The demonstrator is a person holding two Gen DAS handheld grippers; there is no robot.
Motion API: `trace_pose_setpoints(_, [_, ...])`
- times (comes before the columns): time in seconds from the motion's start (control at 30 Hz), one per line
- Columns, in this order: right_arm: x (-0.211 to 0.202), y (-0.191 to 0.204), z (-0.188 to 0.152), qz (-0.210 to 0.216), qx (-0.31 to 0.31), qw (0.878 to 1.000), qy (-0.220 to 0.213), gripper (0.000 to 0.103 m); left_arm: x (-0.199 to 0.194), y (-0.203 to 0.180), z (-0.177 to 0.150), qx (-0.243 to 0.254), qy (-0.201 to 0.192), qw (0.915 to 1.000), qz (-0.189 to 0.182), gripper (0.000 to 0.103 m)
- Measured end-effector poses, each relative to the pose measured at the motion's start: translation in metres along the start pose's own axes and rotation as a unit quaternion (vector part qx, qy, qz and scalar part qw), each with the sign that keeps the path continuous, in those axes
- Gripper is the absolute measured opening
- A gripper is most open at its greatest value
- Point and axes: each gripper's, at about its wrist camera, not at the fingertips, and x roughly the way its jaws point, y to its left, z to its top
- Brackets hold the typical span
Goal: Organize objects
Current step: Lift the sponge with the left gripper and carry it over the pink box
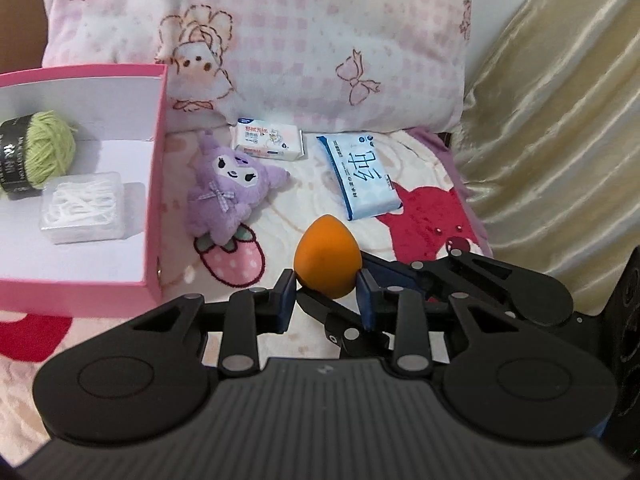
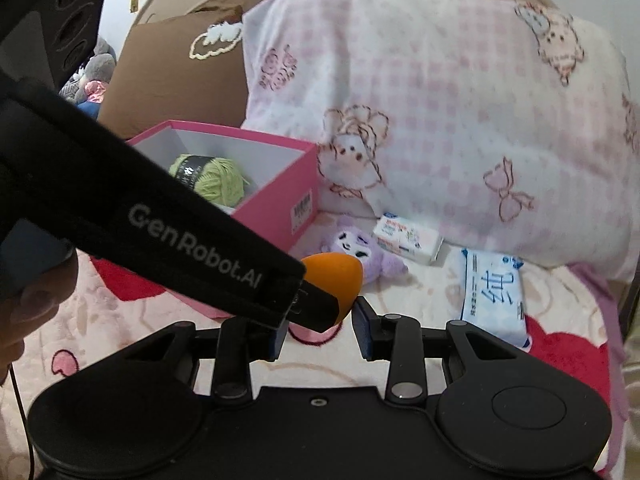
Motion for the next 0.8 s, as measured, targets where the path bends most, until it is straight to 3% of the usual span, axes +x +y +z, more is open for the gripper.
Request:
trace_pose_setpoints(0.3, [-0.013,0.017,-0.003,0.005,-0.004,1.0,0.013,0.04,-0.015,0.008,-0.007,-0.041,0.03,0.9986,-0.012,0.031])
trace_pose_setpoints(0.8, [-0.033,0.062,0.017,-0.014,-0.078,0.997,0.001,0.04,-0.062,0.019,-0.018,-0.039,0.007,0.9991,-0.014,0.031])
